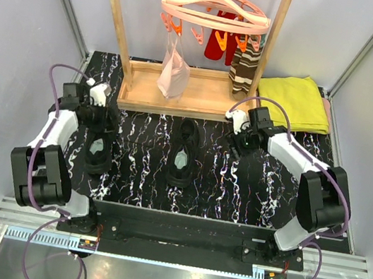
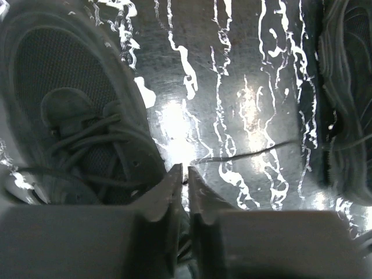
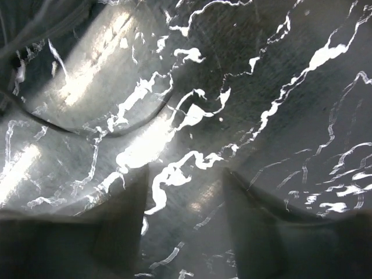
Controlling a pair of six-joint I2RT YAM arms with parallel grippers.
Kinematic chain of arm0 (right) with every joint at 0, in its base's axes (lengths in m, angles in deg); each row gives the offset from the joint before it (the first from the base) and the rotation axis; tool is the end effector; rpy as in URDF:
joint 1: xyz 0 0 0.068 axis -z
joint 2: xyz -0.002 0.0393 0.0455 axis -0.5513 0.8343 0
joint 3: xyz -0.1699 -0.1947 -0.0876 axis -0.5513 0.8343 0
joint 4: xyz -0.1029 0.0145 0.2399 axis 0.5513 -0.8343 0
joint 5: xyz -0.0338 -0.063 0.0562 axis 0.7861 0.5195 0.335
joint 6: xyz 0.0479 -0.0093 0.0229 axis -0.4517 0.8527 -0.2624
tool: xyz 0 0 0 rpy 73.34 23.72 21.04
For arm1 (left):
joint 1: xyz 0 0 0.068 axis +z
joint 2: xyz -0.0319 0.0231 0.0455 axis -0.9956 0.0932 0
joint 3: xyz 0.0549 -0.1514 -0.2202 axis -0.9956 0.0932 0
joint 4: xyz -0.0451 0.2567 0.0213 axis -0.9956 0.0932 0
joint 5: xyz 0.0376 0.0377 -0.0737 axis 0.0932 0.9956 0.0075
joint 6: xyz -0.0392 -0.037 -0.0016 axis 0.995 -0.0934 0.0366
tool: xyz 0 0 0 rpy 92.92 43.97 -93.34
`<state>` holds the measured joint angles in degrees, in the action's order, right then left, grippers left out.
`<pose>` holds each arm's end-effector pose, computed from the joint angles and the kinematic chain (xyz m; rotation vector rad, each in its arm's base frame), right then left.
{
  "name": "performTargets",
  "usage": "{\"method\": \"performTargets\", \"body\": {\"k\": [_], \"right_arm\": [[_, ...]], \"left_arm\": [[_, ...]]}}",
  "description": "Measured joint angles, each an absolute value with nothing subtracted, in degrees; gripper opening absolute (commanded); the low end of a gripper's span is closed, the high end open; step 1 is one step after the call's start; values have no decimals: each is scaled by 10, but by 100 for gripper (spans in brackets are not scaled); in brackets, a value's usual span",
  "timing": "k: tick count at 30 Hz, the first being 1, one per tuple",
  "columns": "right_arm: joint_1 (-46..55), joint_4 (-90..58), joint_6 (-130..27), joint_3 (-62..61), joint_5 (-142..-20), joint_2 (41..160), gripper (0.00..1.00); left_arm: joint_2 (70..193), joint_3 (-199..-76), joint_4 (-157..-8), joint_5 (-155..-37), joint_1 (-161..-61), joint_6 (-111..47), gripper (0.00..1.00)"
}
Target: Tie the shoes
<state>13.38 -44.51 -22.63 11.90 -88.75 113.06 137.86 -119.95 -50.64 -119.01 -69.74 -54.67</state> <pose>0.3092 0.1228 0.2095 -1.0230 2.3851 0.3260 0.2783 0.0551 0.2300 0.1198 2.4254 -0.4943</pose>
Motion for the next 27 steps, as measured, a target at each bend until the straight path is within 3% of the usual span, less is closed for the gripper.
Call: {"method": "performTargets", "body": {"k": [2, 4, 5, 7, 11, 17, 22, 27], "right_arm": [[134, -460, -221, 110, -895, 1133, 82], [135, -469, -215, 98, -901, 1129, 93], [136, -471, -209, 94, -906, 1123, 98], [139, -475, -182, 93, -927, 1099, 100], [141, -479, -109, 93, -983, 1057, 98], [134, -480, -9, 97, -1072, 1072, 90], [109, -477, 51, 120, -1090, 1121, 87], [73, -466, 90, 157, -1084, 1145, 86]], "left_arm": [[1380, -1200, -506, -1194, -702, -557, 52], [1377, -1204, -501, -1211, -702, -575, 63], [1373, -1209, -496, -1223, -701, -592, 79], [1362, -1222, -484, -1251, -701, -636, 83], [1353, -1267, -438, -1295, -712, -761, 83], [1377, -1307, -361, -1309, -820, -950, 66], [1446, -1293, -345, -1287, -903, -1008, 64], [1482, -1263, -352, -1245, -924, -1019, 64]]}}
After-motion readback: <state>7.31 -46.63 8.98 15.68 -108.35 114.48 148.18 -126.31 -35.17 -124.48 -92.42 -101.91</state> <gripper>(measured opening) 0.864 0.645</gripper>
